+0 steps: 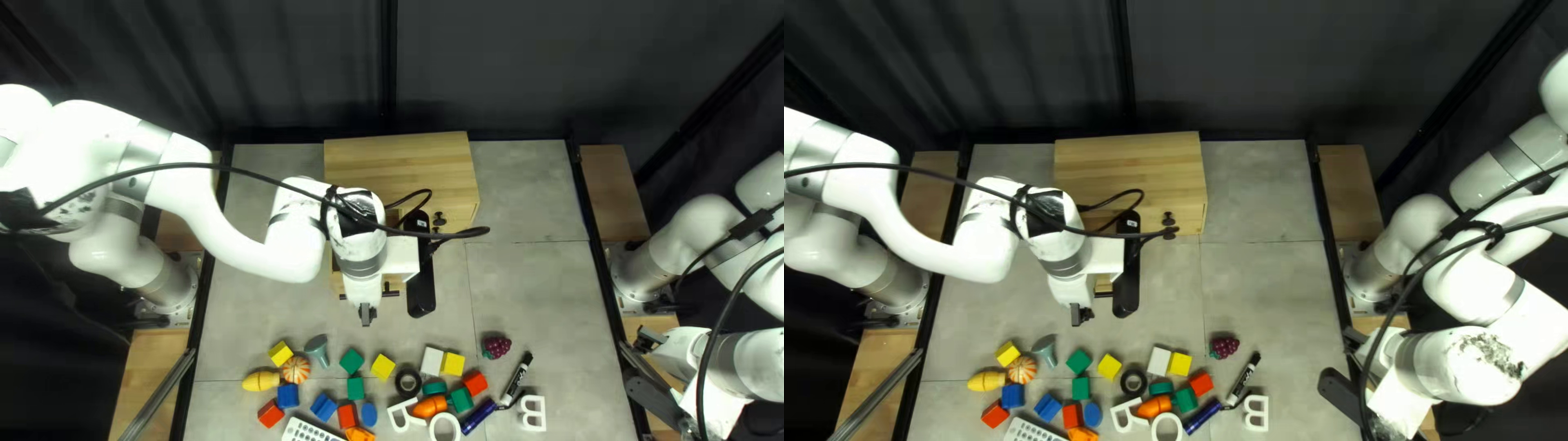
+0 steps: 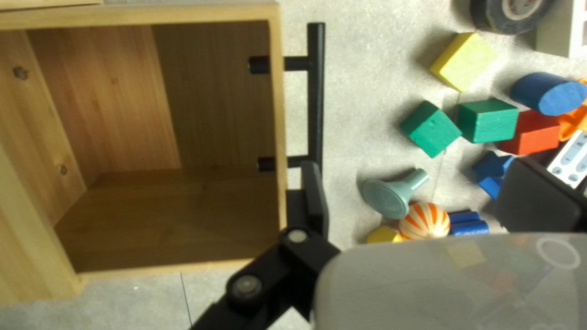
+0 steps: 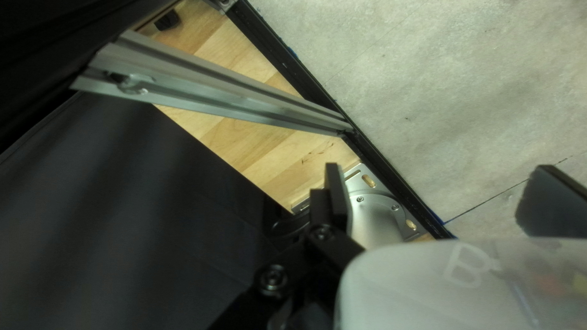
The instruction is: Open drawers and place objects into drawer and close
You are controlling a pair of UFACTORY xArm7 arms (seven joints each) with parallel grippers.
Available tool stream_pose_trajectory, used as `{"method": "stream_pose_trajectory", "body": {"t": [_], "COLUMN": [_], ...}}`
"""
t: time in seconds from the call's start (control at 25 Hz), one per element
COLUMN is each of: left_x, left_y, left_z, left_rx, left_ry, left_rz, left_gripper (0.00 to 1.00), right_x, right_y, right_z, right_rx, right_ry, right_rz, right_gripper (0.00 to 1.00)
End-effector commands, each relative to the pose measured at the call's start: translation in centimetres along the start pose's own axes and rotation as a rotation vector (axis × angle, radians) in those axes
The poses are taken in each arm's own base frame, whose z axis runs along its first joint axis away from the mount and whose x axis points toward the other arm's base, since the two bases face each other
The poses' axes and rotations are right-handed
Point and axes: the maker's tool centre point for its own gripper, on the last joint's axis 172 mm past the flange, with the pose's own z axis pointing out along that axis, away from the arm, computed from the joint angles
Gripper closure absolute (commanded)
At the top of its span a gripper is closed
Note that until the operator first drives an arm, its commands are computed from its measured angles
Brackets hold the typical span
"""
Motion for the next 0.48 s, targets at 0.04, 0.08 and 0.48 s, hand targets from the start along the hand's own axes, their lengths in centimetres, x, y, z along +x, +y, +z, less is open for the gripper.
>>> {"method": "stream_pose_trajectory", "body": {"t": [0.04,0.08,0.48], "left_x": [0.0,0.1,-0.1], "left_y": [-1.4,-2.0,-4.6], "left_z": [1.2,1.7,4.4], "left_rx": [0.052,0.060,0.079], "left_ry": [0.008,0.009,0.024], "left_rz": [-0.024,-0.039,-0.108], "left_gripper": [0.00,0.00,0.00], "right_x": [0.0,0.0,0.0], "right_y": [0.0,0.0,0.0], "right_z": [0.0,0.0,0.0], "right_rx": [0.000,0.000,0.000], "right_ry": [0.000,0.000,0.000], "right_rz": [0.000,0.000,0.000], "right_gripper": [0.00,0.00,0.00]}}
